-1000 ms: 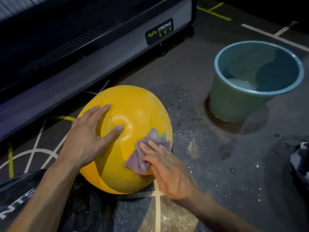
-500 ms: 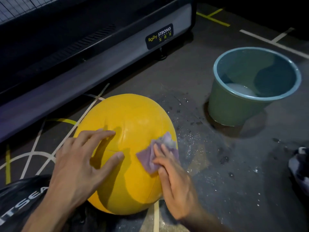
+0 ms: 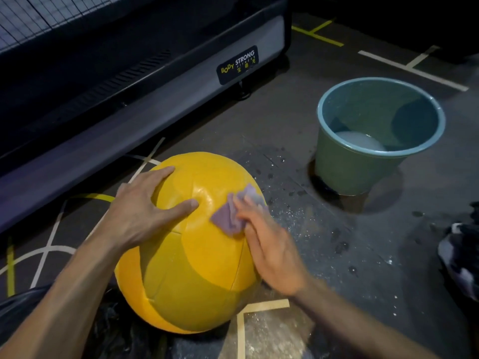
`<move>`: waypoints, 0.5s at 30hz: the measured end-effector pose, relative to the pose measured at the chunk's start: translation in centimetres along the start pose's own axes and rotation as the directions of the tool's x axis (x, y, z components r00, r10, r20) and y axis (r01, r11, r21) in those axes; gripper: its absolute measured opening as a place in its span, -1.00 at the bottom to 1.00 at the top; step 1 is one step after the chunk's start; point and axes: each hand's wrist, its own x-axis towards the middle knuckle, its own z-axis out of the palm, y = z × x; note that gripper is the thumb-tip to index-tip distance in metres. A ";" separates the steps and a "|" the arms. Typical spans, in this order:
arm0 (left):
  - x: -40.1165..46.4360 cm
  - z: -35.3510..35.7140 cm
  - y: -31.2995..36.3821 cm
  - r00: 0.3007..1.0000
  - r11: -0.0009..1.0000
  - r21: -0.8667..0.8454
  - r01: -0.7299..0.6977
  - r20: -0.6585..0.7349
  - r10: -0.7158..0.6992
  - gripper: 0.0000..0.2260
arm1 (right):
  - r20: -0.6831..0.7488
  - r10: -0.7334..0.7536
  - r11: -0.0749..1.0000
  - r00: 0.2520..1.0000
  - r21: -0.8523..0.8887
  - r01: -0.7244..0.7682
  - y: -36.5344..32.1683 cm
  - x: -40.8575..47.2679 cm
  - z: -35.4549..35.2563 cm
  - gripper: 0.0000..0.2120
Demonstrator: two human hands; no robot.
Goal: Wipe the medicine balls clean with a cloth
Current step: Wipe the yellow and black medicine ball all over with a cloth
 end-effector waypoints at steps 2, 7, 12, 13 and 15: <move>-0.5 0.2 0.1 1.000 1.000 0.031 -0.005 -0.019 0.006 0.04 | 0.007 0.148 0.989 0.989 -0.003 -0.148 0.1 3.9 -1.3 -0.77; -1.6 0.5 0.4 0.999 0.999 0.042 -0.001 -0.039 0.003 0.07 | 0.047 0.460 0.882 0.887 0.089 -0.462 0.7 6.5 -2.3 -0.84; -2.8 0.9 1.4 0.998 0.998 0.037 -0.051 -0.019 0.051 0.04 | -0.067 0.367 0.925 0.928 0.128 -0.356 -3.0 -2.5 -1.6 -0.72; -3.3 1.0 1.8 0.997 0.995 0.067 -0.078 -0.019 0.079 0.02 | -0.092 0.399 0.913 0.912 0.134 -0.386 -2.9 -3.9 -1.9 -0.74; -4.2 1.1 2.7 0.990 0.984 0.112 -0.136 -0.025 0.140 -0.04 | -0.145 0.461 0.884 0.876 0.159 -0.439 -2.7 -5.6 -2.6 -0.81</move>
